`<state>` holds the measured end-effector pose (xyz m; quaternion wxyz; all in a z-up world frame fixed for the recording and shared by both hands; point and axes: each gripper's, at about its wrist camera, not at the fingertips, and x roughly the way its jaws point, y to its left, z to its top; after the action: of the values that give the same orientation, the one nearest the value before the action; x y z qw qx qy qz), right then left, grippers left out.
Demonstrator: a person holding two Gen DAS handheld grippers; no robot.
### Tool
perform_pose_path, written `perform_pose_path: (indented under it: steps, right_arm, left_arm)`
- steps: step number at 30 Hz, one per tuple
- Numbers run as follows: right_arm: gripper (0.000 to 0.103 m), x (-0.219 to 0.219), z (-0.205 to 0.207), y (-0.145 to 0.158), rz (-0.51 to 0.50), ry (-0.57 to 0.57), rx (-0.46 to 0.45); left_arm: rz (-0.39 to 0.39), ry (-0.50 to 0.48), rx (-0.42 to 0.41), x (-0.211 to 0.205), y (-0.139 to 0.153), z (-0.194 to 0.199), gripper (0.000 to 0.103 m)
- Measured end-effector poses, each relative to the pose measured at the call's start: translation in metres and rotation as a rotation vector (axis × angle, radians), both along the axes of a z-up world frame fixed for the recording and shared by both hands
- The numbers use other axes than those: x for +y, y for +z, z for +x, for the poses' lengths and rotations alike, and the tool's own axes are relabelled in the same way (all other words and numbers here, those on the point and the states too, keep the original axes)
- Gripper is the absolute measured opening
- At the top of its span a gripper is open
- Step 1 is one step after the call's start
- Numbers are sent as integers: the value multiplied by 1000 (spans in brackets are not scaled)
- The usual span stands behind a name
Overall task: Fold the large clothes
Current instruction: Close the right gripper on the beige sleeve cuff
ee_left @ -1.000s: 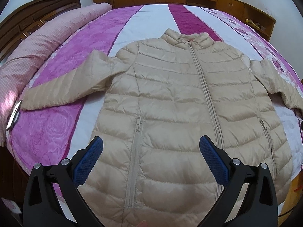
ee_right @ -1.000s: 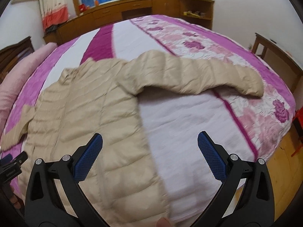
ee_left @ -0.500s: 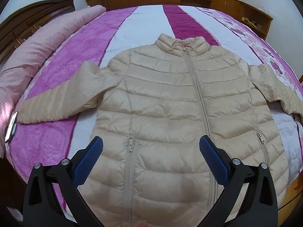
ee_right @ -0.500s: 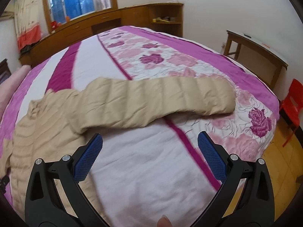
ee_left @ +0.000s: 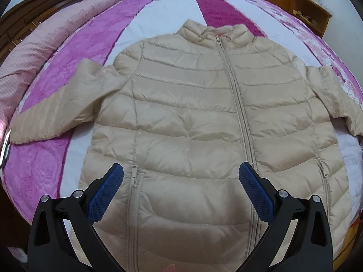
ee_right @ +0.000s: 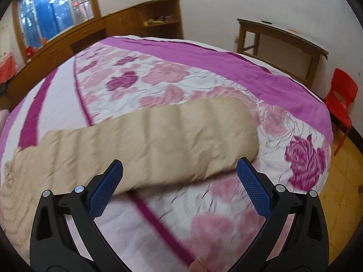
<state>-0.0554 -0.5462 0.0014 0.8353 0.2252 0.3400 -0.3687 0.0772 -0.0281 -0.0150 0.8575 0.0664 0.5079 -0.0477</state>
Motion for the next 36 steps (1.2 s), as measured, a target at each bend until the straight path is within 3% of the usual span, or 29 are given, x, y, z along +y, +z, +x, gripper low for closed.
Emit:
perform_pose_path:
  steps: [9,15,18,21,23,26,36]
  right_arm:
    - [99,-45,21,-37,9,-35,84]
    - [99,-60,20,-55,98,-27,54]
    - [85,-58,15,-57,120,-37,34]
    - [61,-56,9,-52,134,-33,9]
    - [36,-54,4,-45,127,-17,-7]
    - [14,-48,-2,-34,122,30,-43]
    - [10,18,-15,43,71,211,-199]
  left_arm:
    - [27,-9,61,-9,-29,1,98]
    - [13,-14,82,-8,-39,3,98]
    - [14,-15,87,-9,-43,4,98]
    - [4,-5,85,-9,-46,4,98]
    - [-2,-8,75,-8,-47,2,98]
    - [-16,-8,71,-6,-47,2,98]
    - [-11,-31,61,-3,-32,1,98]
